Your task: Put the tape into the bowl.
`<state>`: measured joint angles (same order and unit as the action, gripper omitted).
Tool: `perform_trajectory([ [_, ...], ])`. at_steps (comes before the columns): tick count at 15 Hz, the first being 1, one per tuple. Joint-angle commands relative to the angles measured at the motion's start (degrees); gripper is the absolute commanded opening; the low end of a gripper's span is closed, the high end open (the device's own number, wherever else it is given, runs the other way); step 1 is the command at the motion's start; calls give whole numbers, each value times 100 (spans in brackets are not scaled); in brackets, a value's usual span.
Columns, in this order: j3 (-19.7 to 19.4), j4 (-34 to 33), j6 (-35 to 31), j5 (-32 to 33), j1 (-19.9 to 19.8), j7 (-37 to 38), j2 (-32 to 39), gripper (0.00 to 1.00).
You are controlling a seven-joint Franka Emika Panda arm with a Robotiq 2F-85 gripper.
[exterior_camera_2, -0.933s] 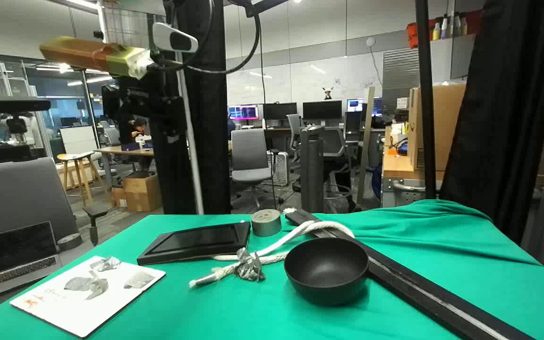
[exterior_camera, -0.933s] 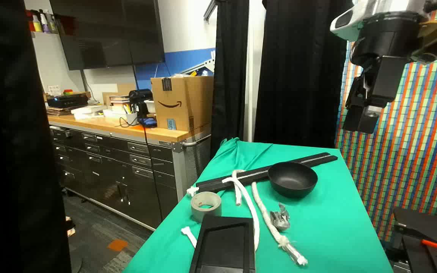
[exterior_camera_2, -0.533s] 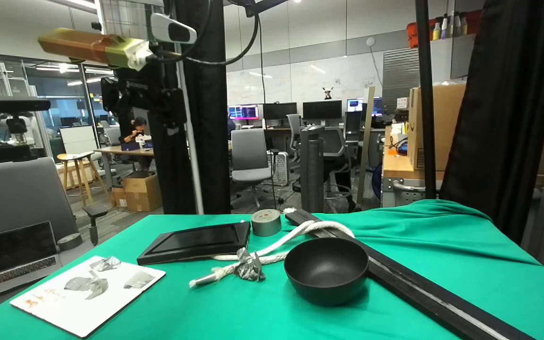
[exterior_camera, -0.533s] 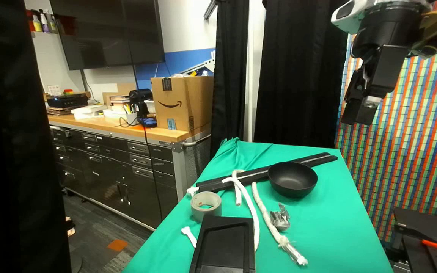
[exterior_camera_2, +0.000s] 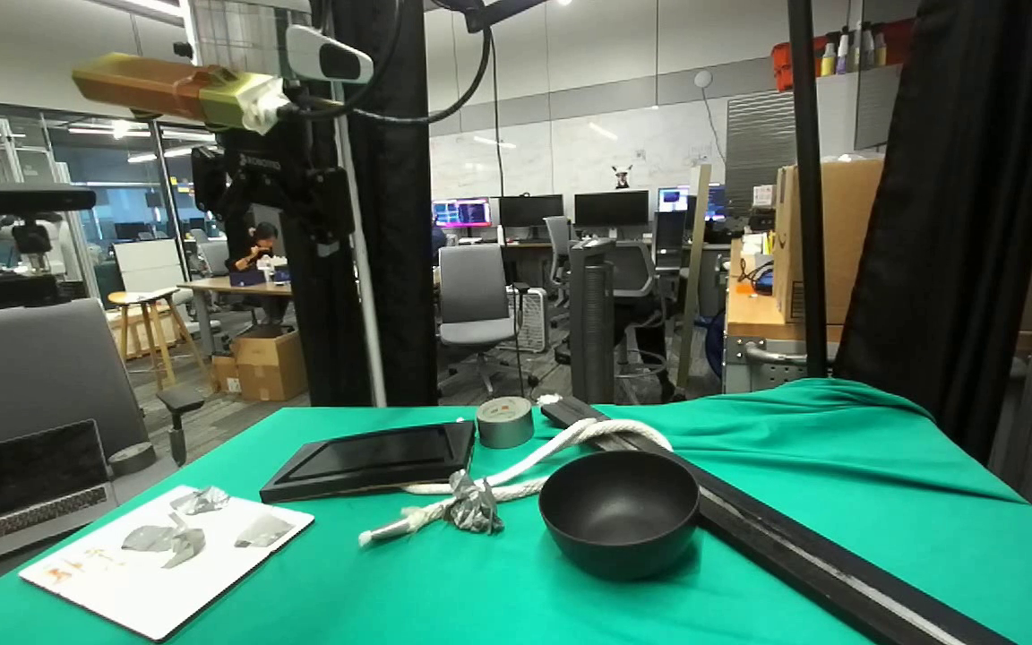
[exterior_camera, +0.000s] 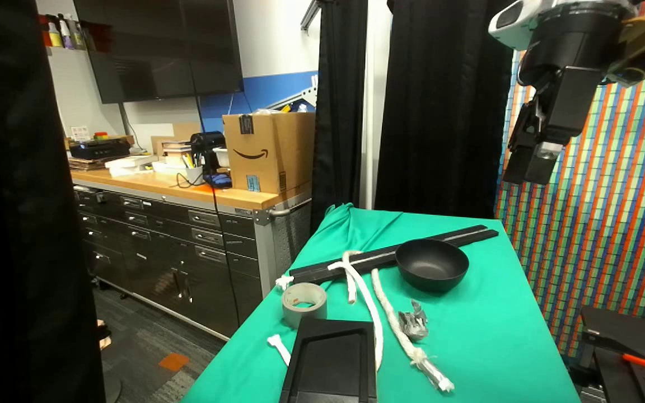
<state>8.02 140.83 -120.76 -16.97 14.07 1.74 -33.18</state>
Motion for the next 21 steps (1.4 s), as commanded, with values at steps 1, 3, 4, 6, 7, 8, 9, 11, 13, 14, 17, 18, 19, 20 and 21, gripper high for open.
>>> perform_trajectory([
  [1,24,-16,23,-13,-30,-9,1,100],
  [3,51,-14,25,31,-62,52,3,100],
  [4,70,-3,22,60,-82,87,5,100],
  [6,110,-21,-3,140,-152,193,27,100],
  [7,109,-91,30,165,-196,265,71,100],
  [8,127,-180,117,239,-262,376,131,100],
  [9,114,-312,321,285,-314,486,230,100],
  [11,56,-523,612,292,-374,569,389,100],
  [13,41,-765,999,338,-458,645,544,100],
  [14,45,-878,1142,379,-511,678,617,100],
  [17,27,-1258,1269,460,-627,603,988,100],
  [18,2,-1439,1243,430,-658,605,1182,100],
  [19,7,-1619,1205,435,-697,648,1366,100],
  [20,7,-1844,1207,421,-727,700,1580,100],
  [21,27,-2088,1188,427,-759,798,1803,100],
])
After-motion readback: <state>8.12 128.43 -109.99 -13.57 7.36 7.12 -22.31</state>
